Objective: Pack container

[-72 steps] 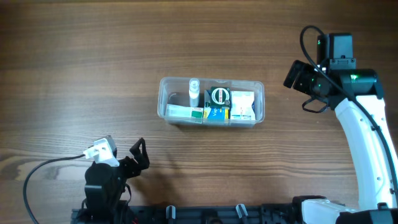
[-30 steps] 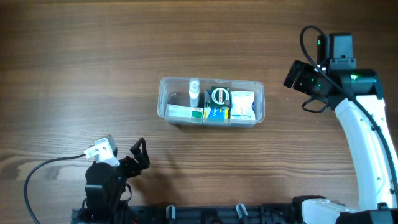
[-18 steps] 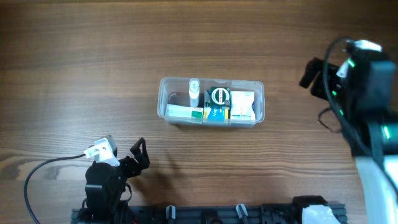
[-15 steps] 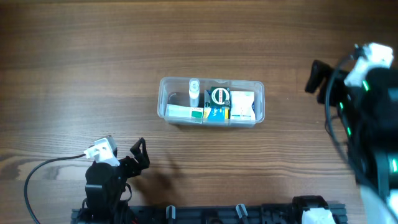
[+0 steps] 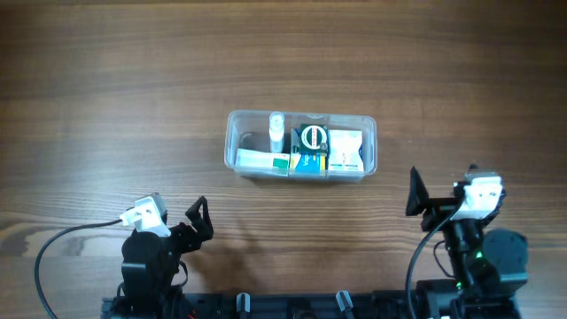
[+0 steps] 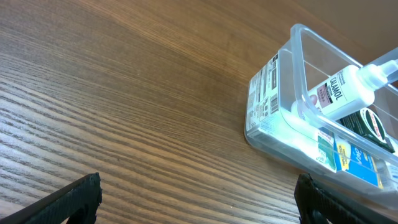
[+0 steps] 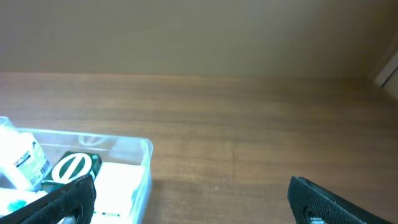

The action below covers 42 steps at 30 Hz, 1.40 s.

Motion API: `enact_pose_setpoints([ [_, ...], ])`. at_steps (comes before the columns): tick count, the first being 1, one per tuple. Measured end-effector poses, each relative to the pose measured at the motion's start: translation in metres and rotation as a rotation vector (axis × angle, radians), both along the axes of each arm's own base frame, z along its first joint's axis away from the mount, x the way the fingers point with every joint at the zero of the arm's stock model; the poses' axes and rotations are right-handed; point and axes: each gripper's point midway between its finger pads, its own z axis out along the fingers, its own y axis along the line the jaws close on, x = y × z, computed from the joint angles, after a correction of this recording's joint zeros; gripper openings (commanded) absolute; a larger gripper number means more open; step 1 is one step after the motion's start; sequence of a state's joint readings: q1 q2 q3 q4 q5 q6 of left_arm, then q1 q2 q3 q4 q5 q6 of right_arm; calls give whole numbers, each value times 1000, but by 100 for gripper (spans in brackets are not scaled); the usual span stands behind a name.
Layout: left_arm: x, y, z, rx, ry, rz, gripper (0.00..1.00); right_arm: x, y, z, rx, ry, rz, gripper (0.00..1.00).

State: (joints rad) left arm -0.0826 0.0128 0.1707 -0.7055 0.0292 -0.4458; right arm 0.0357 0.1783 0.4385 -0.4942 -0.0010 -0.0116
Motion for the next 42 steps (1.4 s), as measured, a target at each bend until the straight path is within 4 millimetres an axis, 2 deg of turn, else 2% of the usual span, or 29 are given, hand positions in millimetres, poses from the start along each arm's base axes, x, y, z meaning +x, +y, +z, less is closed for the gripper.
enact_pose_setpoints([
  [12, 0, 0, 0, 0, 0, 0, 100, 0, 2, -68, 8, 54, 9, 100],
  [19, 0, 0, 0, 0, 0, 0, 100, 7, 3, -85, 9, 53, 12, 100],
  [30, 0, 0, 0, 0, 0, 0, 100, 17, 3, -57, 13, -94, 14, 100],
  [35, 0, 0, 0, 0, 0, 0, 100, 22, 3, -22, 18, -274, 13, 100],
  [37, 0, 0, 0, 0, 0, 0, 100, 23, 3, -24, 18, -287, 13, 100],
  [42, 0, 0, 0, 0, 0, 0, 100, 27, 3, -49, 17, -234, 13, 100],
])
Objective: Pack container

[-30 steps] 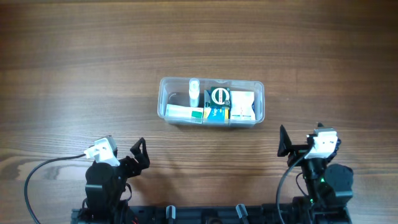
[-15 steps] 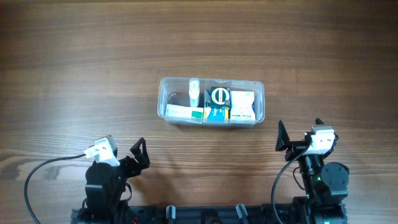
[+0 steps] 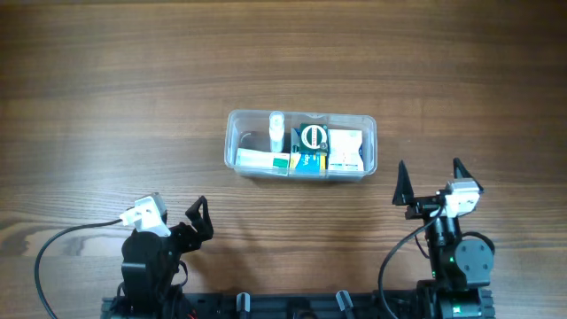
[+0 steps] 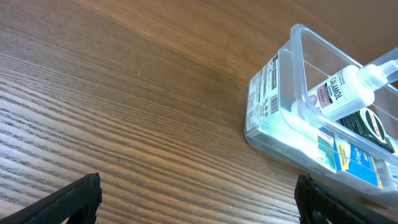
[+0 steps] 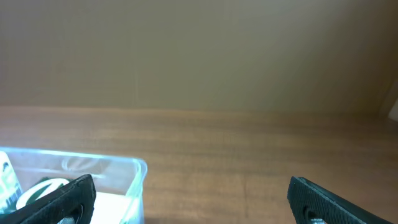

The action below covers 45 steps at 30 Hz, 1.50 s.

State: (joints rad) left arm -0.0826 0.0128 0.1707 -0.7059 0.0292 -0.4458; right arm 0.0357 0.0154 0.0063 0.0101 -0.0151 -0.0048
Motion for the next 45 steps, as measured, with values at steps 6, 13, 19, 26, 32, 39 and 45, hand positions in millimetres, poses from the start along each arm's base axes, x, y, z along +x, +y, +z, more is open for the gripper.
enact_pose_setpoints([
  [6, 0, 0, 0, 0, 0, 0, 100, 0, 0, -1, 0, 4, 0, 100],
  [13, 0, 0, 0, 0, 0, 0, 100, 0, 0, -1, 0, 4, 0, 100],
  [19, 0, 0, 0, 0, 0, 0, 100, 0, 0, -1, 0, 4, 0, 100],
  [26, 0, 0, 0, 0, 0, 0, 100, 0, 0, -1, 0, 4, 0, 100],
  [32, 1, 5, 1, 25, -5, 16, 100, 0, 0, -1, 0, 5, 0, 100],
  [39, 31, 29, 62, 55, -301, 144, 100, 0, 0, -1, 0, 6, 0, 100],
  [45, 38, 38, 64, 65, -360, 191, 100, 0, 0, -1, 0, 5, 0, 100],
])
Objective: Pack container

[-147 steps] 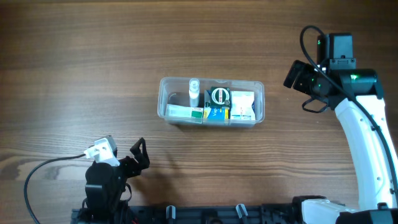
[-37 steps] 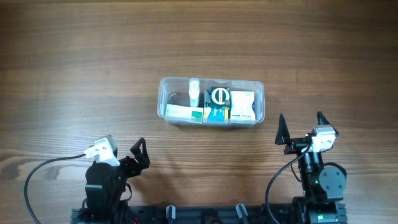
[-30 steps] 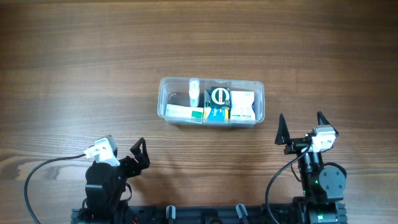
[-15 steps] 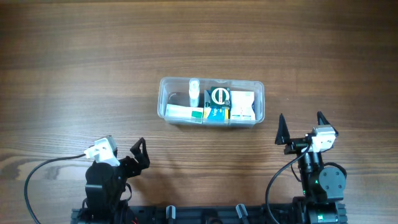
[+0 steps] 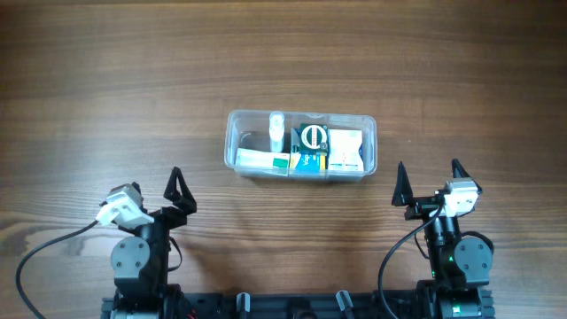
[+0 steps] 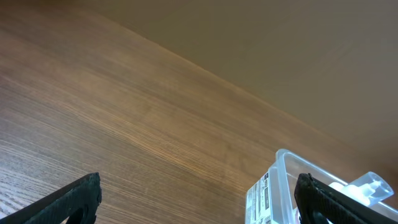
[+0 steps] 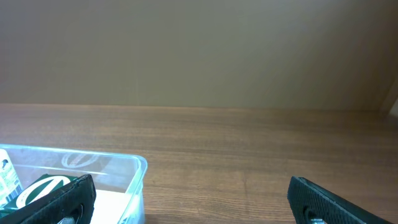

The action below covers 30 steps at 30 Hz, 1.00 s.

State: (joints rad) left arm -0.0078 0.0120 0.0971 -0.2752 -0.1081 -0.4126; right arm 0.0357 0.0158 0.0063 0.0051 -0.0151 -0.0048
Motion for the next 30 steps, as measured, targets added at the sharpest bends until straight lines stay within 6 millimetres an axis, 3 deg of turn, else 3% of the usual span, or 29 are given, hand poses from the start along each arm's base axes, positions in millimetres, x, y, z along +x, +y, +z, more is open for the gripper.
enact_pose_setpoints([
  [4, 1, 0, 2, 1, -11, 0, 100, 0, 0, 0, 0, 0, 0, 100],
  [12, 5, 0, 36, 0, -154, 0, 100, 0, 0, 0, 0, 0, 0, 100],
  [19, 4, 0, 9, 1, -60, 0, 100, 0, 0, 0, 0, 0, 0, 100],
  [30, 4, 0, 6, 1, -55, 0, 100, 0, 0, 0, 0, 0, 0, 100],
])
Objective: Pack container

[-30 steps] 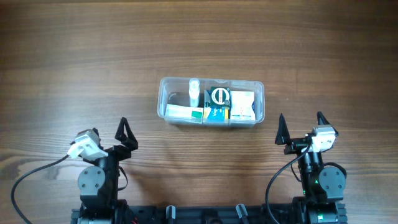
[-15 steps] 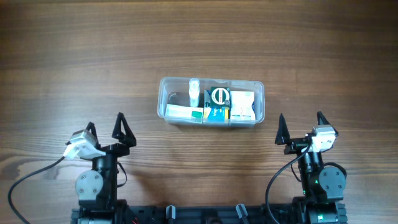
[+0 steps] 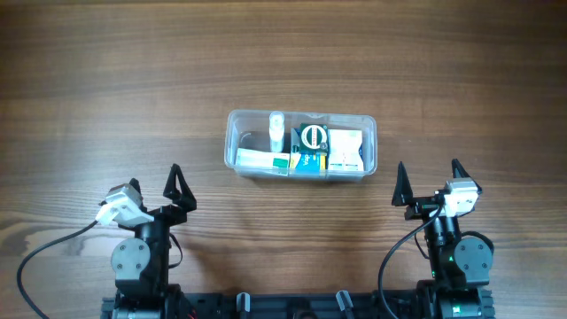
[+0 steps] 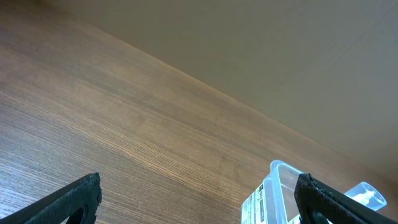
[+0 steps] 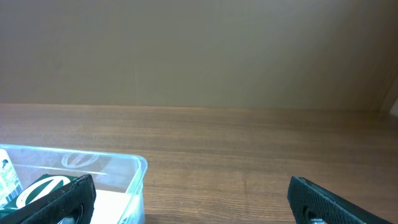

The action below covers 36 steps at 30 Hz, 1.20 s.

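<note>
A clear plastic container (image 3: 232,142) sits mid-table, holding a white bottle (image 3: 276,127), a dark green box with a round white mark (image 3: 311,137), a blue-and-yellow box (image 3: 307,162) and white boxes (image 3: 347,149). My left gripper (image 3: 151,197) stands open at the front left, well short of the container (image 4: 273,186). The right gripper (image 3: 429,184) is open at the front right, nothing between its fingers; the container's corner (image 5: 134,171) shows low left in its view.
Bare wooden tabletop (image 3: 115,80) surrounds the container on all sides. The arm bases (image 3: 142,266) stand along the front edge. A plain wall (image 5: 199,50) rises behind the table.
The left wrist view has tilted up very slightly, so the container sits a bit lower in it. Nothing else moved.
At first both arms sat low at the front edge, the left gripper pointed at the container close by. The right gripper then rose and turned upright. Later the left arm also lifted back. Both now rest open, the container unchanged.
</note>
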Motion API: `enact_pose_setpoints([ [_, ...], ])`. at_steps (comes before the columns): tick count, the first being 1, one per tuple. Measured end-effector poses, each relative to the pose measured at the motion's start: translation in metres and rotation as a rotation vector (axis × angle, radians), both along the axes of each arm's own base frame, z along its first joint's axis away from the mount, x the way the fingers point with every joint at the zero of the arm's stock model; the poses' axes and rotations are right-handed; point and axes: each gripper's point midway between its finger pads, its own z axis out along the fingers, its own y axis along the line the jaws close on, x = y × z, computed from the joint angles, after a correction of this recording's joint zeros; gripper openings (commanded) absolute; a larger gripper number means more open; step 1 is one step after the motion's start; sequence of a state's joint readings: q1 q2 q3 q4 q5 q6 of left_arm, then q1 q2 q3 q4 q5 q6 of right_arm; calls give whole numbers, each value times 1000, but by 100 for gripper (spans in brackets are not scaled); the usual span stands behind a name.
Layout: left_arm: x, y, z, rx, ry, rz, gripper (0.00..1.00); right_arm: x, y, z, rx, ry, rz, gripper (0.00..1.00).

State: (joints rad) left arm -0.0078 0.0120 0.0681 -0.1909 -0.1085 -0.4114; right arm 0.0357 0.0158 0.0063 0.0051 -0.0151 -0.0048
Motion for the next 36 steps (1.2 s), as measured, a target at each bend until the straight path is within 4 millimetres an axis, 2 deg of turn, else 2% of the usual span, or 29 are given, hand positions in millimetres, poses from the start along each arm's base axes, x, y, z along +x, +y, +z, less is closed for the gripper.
enact_pose_setpoints([
  [8, 0, 2, 1, 2, -6, 9, 100, 0, 0, 0, 0, 0, 0, 100],
  [11, 2, 6, 17, 6, -79, 33, 100, 0, 0, 0, 0, 0, 0, 100],
  [16, -5, 9, 87, -2, -370, 53, 100, 0, 0, 0, 0, 0, 0, 100],
  [21, -9, 9, 102, -4, -439, 52, 100, 0, 0, 0, 0, 0, 0, 100],
  [23, -7, 9, 93, -4, -416, 52, 100, 0, 0, 0, 0, 0, 0, 100],
  [29, 3, 8, 48, 2, -254, 48, 100, 0, 0, 0, 0, 0, 0, 100],
  [34, 5, 7, 4, 7, -75, 43, 100, 0, 0, 0, 0, 0, 0, 100],
  [36, 5, 6, 3, 6, -71, 36, 100, 0, 0, 0, 0, 0, 0, 100],
])
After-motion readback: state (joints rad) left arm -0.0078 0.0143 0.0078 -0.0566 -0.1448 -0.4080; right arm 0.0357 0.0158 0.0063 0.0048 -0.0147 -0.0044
